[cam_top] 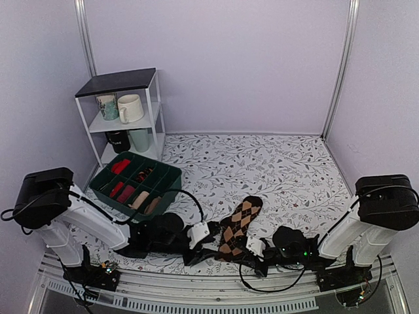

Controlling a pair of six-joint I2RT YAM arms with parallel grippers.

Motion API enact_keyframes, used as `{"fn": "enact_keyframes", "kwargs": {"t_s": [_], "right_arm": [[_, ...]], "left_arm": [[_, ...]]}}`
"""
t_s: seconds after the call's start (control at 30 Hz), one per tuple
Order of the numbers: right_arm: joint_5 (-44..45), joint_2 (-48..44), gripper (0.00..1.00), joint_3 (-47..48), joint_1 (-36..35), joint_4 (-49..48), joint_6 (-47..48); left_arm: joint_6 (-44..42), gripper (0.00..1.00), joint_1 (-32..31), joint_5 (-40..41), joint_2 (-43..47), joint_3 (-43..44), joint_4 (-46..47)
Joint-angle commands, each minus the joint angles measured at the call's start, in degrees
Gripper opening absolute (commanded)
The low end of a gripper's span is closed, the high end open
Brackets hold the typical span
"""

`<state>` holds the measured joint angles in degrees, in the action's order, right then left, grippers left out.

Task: Roll the socks
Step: Roll the sock at the center of the board.

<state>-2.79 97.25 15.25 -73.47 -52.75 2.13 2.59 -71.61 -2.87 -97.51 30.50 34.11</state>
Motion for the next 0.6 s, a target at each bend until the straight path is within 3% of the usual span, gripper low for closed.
{"fn": "enact_keyframes", "kwargs": {"t_s": [0.0,0.03,0.13,0.23,0.3,0.4,0.47,0.57], "right_arm": [[-5.3,-1.2,0.00,-1.7,1.2,8.2,-6.7],[-6.9,-2.0,0.00,-1.4,1.8,9.8,-8.3],[-10.3,-4.3,0.00,-1.8,2.9,12.0,-11.7],[-14.0,-5.5,0.00,-2.1,4.4,12.3,-14.7],[-17.0,-5.5,0.00,-1.8,5.5,12.4,-16.5],[-20.3,-4.8,0.00,-1.3,7.2,12.9,-19.6],[-22.7,-3.9,0.00,-0.8,8.7,13.4,-21.8],[-24.9,-2.3,0.00,-0.1,9.9,13.9,-25.4]], "left_arm": [[-7.8,0.54,0.4,10.4,6.4,-4.6,15.4],[-10.1,0.62,0.3,12.4,7.1,-5.5,18.7],[-15.3,0.97,0.1,16.7,7.8,-6.8,25.0],[-18.7,0.99,0.1,18.9,6.6,-9.4,35.6],[-19.5,1.00,0.2,19.4,4.5,-12.6,47.6],[-23.3,0.99,0.5,12.5,-0.7,-18.0,67.6],[-27.0,0.94,0.0,6.4,-1.6,-19.3,68.7],[-29.5,0.87,-1.7,6.0,-0.2,-20.1,65.1]]}}
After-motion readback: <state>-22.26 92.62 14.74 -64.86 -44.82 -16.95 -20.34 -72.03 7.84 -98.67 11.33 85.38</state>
